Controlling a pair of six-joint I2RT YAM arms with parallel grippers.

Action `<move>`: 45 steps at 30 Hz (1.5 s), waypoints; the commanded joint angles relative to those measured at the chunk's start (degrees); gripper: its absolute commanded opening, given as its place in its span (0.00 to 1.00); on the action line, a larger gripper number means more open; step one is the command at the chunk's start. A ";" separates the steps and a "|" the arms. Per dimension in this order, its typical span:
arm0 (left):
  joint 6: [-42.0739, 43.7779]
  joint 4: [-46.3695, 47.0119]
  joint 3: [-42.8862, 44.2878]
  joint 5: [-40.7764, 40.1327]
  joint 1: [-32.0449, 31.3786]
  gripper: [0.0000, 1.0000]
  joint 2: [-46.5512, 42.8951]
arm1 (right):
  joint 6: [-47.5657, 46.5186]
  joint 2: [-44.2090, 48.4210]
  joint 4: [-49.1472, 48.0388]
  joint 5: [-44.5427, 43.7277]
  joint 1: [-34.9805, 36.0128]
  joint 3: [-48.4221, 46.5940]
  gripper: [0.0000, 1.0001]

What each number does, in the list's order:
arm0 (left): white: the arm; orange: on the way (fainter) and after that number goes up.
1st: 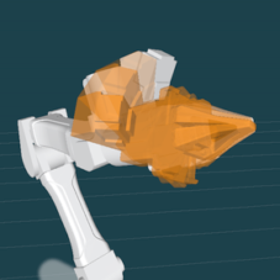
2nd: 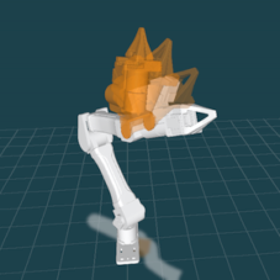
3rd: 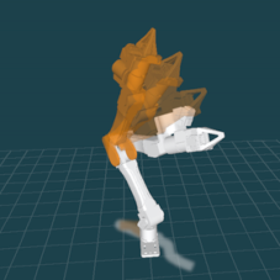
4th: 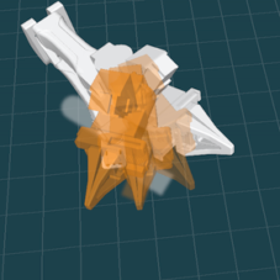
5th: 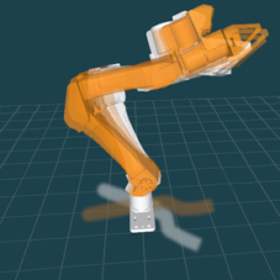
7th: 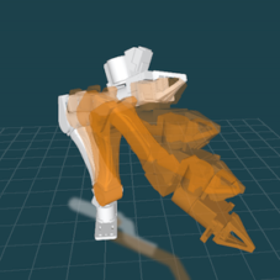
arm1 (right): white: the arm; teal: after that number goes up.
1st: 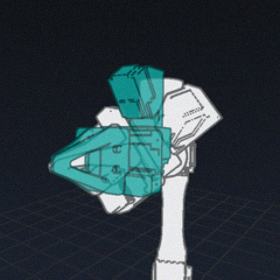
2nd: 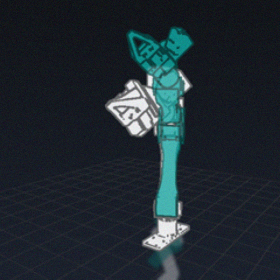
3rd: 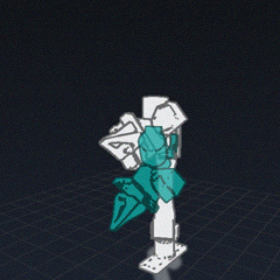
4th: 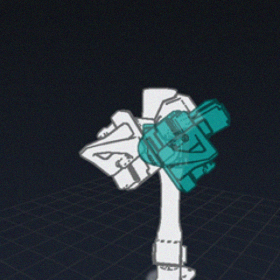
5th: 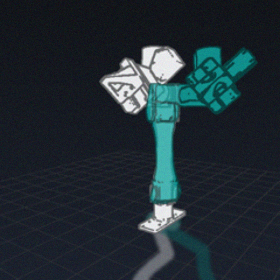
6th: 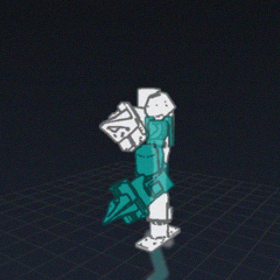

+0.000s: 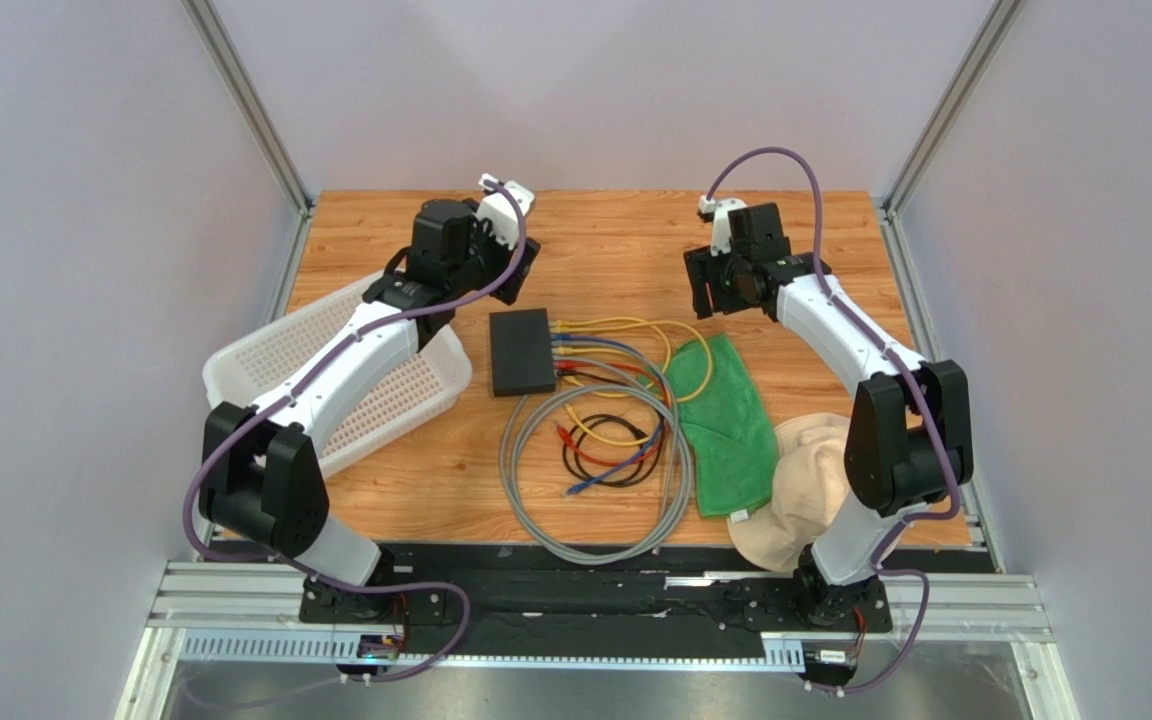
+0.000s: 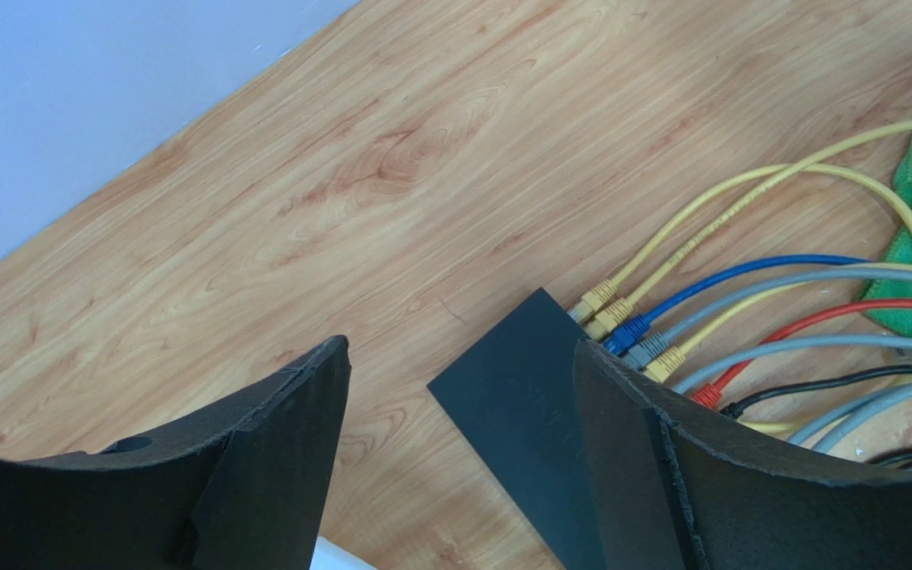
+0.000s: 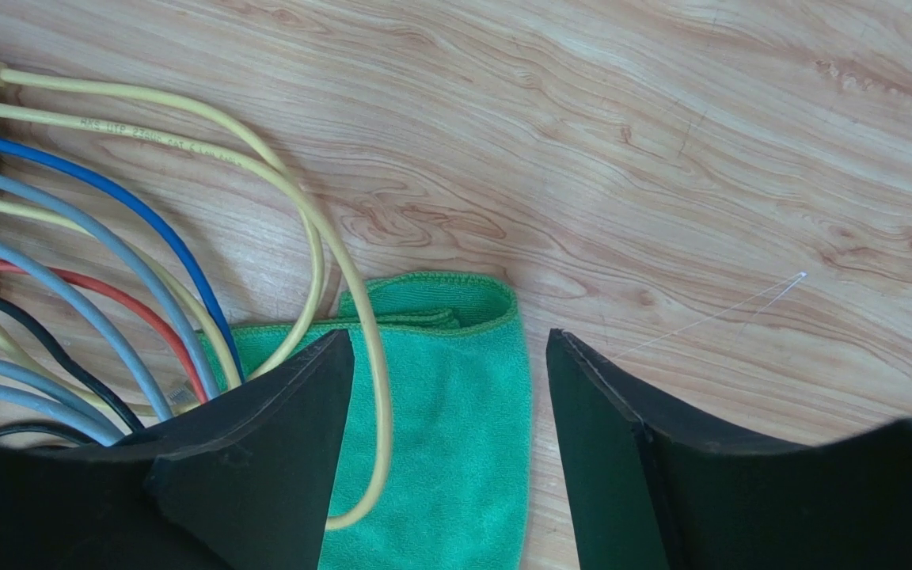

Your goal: Pull the plug from the switch port

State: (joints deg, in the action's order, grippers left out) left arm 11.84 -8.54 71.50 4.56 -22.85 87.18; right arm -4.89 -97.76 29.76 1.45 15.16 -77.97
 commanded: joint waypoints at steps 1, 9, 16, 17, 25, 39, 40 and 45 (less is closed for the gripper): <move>-0.07 -1.04 -0.49 3.34 0.00 0.80 -3.50 | 0.94 -1.56 -2.34 -0.92 1.62 -2.18 0.66; 7.58 -21.68 8.65 0.03 0.70 0.83 -0.25 | -3.46 -6.74 0.82 1.70 4.35 -8.50 0.65; 15.40 -27.94 3.65 -2.95 13.96 0.77 -6.92 | -1.45 -6.84 -2.07 0.40 7.42 -6.15 0.62; 16.63 -28.11 0.94 -3.24 16.58 0.74 -8.06 | -1.44 -6.83 -2.42 -0.74 7.95 -5.79 0.62; 27.19 -35.60 -8.30 -6.14 32.33 0.00 -12.56 | -2.15 -8.15 -2.07 -1.19 10.24 -6.49 0.61; 24.03 -34.97 7.94 3.44 22.59 0.00 16.24 | -3.37 -9.04 -1.80 -1.37 10.24 -8.16 0.59; 23.41 -34.71 10.12 2.83 20.93 0.00 17.84 | -3.46 -8.68 -2.07 -1.37 10.33 -7.29 0.59; 14.37 -34.87 22.86 -7.60 21.70 0.00 31.96 | -5.83 -5.78 -3.91 -5.49 11.21 -3.94 0.60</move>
State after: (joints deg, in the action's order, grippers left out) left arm 33.45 -44.14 85.17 3.25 -3.44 110.76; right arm -8.12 -108.38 29.28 -0.54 25.63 -84.07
